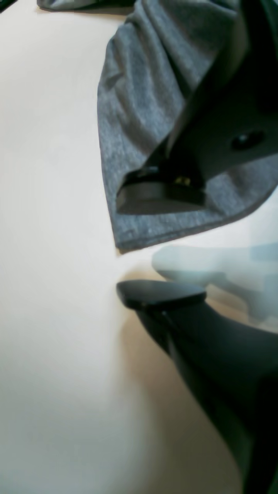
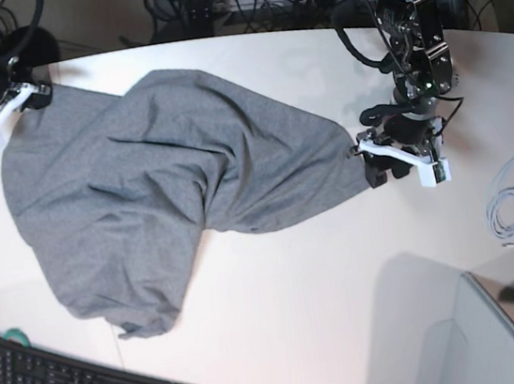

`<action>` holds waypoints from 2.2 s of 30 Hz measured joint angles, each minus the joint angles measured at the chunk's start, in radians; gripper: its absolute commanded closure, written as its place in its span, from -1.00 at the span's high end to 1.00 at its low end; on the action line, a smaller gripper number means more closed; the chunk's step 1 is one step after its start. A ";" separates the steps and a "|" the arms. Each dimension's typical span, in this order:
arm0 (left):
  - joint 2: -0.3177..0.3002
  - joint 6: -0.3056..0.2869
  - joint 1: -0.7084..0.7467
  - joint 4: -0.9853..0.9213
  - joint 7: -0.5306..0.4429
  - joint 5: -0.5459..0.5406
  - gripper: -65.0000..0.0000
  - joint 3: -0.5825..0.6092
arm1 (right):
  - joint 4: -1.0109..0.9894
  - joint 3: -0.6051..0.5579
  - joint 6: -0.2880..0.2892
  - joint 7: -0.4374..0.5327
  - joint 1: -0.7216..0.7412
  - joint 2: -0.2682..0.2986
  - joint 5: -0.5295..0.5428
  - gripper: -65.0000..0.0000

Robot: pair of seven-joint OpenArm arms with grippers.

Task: Layout the t-shirt on the table in an organized manner, then fold the t-shirt properly
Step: 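Grasp a shirt corner with the left gripper and pull it, then lift the shirt with both grippers and lay it flat, stretched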

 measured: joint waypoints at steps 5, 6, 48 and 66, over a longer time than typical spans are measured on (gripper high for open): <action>0.001 0.001 0.000 0.000 0.000 0.000 -0.15 0.000 | 0.000 0.000 0.000 -0.001 0.000 0.000 0.000 -1.00; 0.001 0.001 0.000 0.000 0.000 0.000 -0.14 0.000 | 0.000 0.000 0.000 -0.001 0.000 0.000 0.000 -1.00; 0.037 -0.002 0.118 0.118 0.003 0.005 -1.00 -0.121 | 0.162 -0.005 -0.001 -0.125 -0.003 -0.006 -0.015 -1.00; 0.045 0.004 -0.126 0.218 0.253 0.010 -1.00 -0.115 | 0.023 -0.217 0.000 -0.214 0.472 0.144 -0.171 -1.00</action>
